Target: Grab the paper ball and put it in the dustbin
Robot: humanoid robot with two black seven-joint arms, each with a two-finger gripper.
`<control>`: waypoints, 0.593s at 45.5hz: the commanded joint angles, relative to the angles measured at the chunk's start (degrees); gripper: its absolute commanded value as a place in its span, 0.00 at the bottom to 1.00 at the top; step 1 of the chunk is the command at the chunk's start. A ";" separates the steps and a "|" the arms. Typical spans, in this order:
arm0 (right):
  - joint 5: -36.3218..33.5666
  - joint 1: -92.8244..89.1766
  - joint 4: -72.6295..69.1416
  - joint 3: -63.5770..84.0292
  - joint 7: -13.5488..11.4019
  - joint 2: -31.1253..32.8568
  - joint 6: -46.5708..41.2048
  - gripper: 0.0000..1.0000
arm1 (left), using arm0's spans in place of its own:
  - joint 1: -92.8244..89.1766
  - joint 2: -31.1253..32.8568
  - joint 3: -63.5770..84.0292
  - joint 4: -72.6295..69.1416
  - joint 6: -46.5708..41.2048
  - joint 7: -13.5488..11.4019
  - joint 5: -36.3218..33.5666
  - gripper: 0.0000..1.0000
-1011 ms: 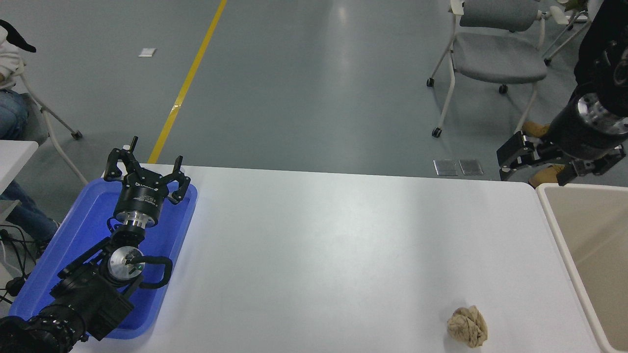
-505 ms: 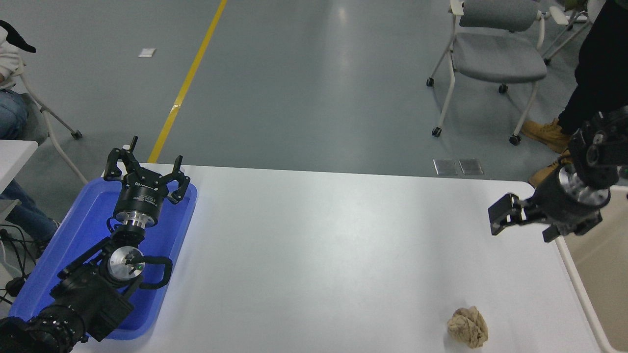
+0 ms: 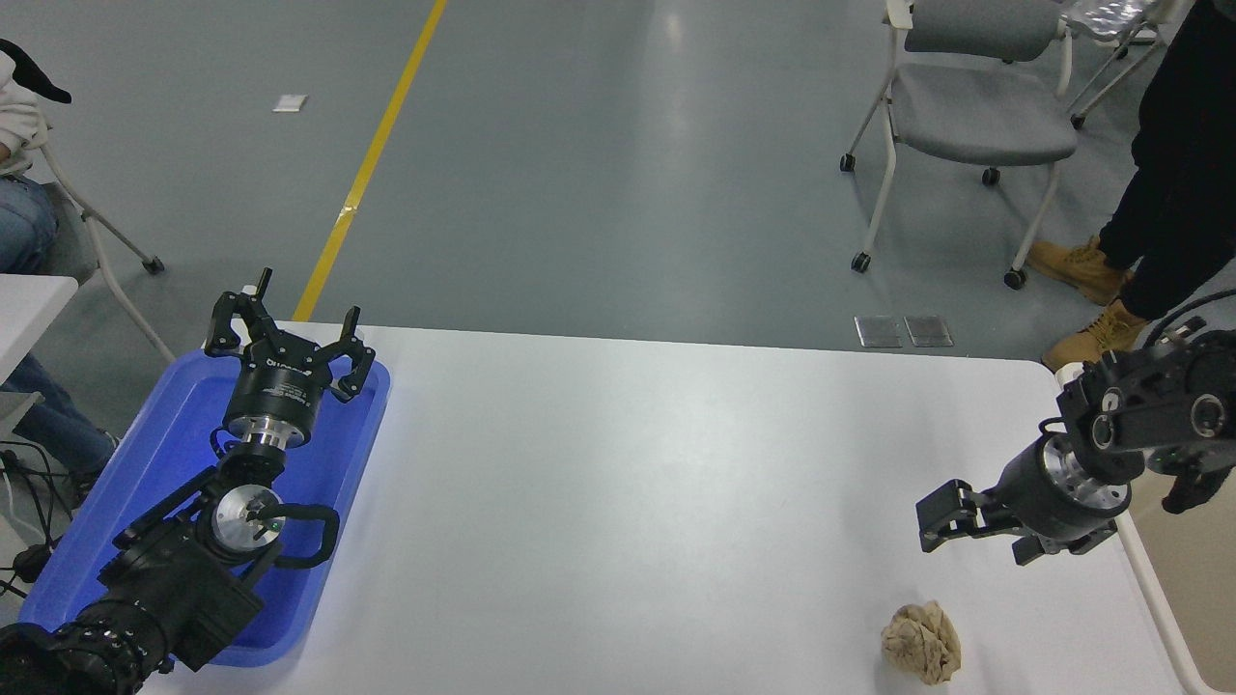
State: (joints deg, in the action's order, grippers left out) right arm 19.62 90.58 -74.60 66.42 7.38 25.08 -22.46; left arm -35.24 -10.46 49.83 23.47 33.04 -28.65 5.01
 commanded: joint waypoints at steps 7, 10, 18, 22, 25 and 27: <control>1.73 -6.46 0.33 -4.55 0.01 0.05 2.59 1.00 | 0.00 0.00 0.00 0.00 0.01 0.00 0.08 1.00; 1.73 -6.73 0.33 -5.34 0.01 0.05 2.59 1.00 | 0.00 0.00 0.00 0.00 0.01 0.00 0.00 1.00; 1.73 -8.48 1.03 -6.22 0.01 -0.03 2.77 1.00 | 0.00 0.00 0.00 0.00 0.01 0.00 0.00 1.00; 1.73 -9.98 2.00 -6.48 0.01 -0.04 3.12 1.00 | 0.00 0.00 0.00 0.00 0.01 0.00 0.00 1.00; 1.82 -11.91 2.88 -7.18 0.01 -0.12 4.08 1.00 | 0.00 0.00 0.00 0.00 0.01 0.00 0.00 1.00; 1.82 -13.40 3.58 -7.80 0.01 -0.21 4.79 1.00 | 0.00 0.00 0.00 0.00 0.01 0.00 0.08 1.00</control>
State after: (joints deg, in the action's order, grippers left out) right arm 21.28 82.16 -73.24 60.67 7.38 25.08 -19.59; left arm -35.24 -10.46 49.83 23.47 33.06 -28.65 5.01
